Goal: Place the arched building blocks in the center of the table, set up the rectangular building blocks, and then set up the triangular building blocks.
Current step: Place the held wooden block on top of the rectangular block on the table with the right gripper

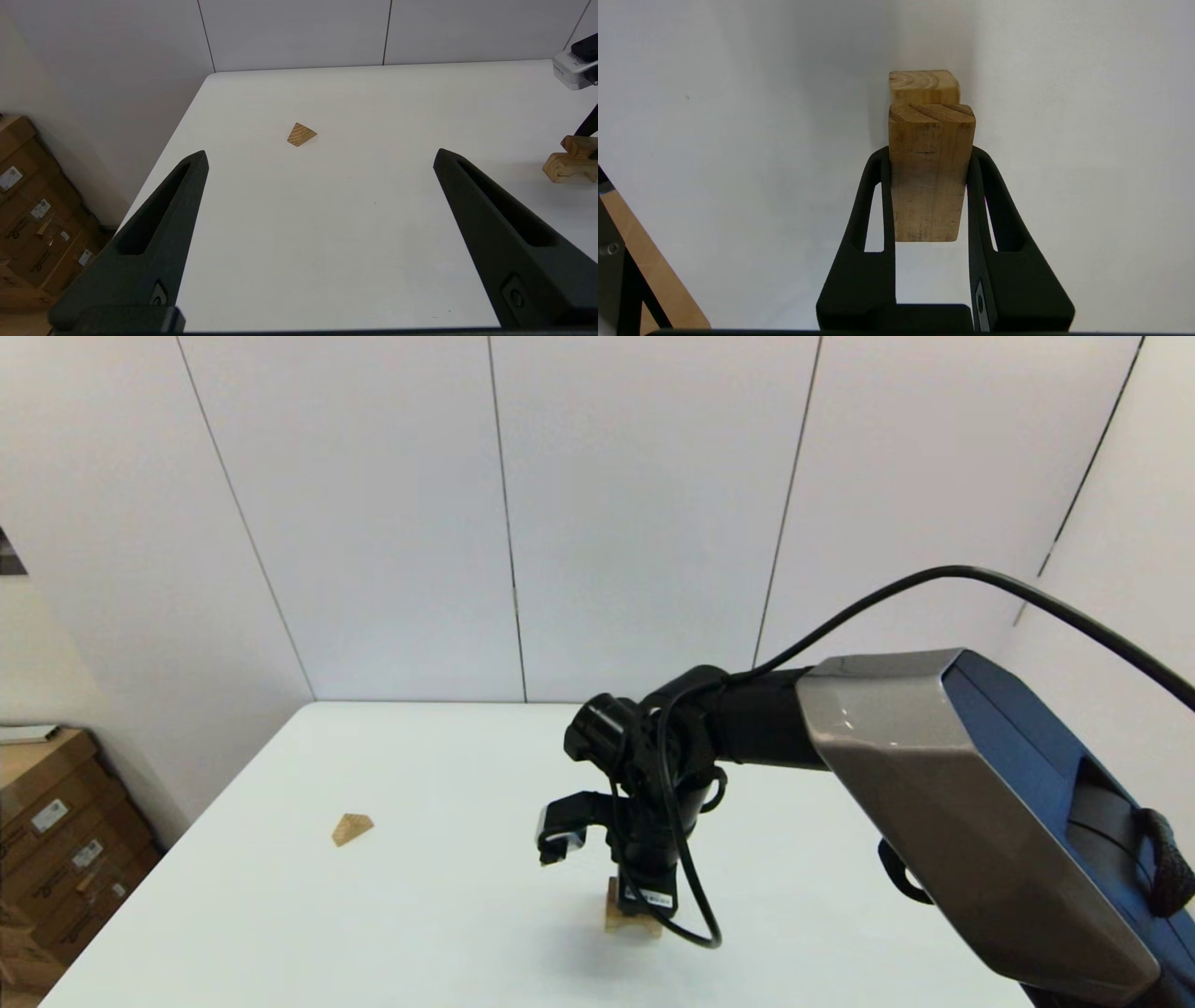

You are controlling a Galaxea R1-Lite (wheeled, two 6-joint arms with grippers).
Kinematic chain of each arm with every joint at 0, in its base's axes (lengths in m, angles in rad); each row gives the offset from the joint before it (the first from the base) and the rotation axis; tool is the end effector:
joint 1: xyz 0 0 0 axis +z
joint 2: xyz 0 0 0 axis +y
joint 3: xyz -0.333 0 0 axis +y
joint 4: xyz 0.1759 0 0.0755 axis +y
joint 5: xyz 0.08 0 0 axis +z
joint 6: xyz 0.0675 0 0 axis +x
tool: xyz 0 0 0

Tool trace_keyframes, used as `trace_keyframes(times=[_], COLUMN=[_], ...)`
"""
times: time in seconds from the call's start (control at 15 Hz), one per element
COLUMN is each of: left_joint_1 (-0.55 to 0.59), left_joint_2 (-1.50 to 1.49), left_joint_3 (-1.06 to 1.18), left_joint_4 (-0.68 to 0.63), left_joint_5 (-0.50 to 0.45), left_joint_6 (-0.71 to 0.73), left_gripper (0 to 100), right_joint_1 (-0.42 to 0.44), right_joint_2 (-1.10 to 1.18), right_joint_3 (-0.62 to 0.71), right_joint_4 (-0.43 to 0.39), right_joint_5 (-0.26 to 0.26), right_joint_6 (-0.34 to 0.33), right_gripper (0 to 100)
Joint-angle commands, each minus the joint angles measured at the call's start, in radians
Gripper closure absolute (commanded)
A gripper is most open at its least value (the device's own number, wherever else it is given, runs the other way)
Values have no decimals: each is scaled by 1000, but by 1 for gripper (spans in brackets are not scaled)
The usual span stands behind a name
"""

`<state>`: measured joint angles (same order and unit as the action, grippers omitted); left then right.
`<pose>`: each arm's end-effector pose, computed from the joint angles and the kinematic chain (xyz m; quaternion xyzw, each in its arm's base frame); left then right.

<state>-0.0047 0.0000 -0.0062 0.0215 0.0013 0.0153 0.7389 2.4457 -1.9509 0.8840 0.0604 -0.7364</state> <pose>-0.0101 0.0001 0.0743 0.0077 0.0076 -0.0018 0.9999 0.3479 0.3225 0.0517 -0.4533 0.4516 0.4960 0.5870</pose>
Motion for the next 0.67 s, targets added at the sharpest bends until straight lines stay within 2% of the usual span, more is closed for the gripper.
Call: trace_keyframes(times=[0.07,0.67], left_joint_1=[0,0], left_joint_2=[2,2], left_joint_3=[0,0], left_joint_4=[0,0], left_joint_5=[0,0], left_joint_6=[0,0], left_gripper=[0,0], right_joint_1=[4,19], right_joint_2=[-1,13], right_joint_3=[0,-2], right_joint_4=[4,3], right_joint_5=[2,2], right_joint_6=[-5,-5], right_gripper=[100,100])
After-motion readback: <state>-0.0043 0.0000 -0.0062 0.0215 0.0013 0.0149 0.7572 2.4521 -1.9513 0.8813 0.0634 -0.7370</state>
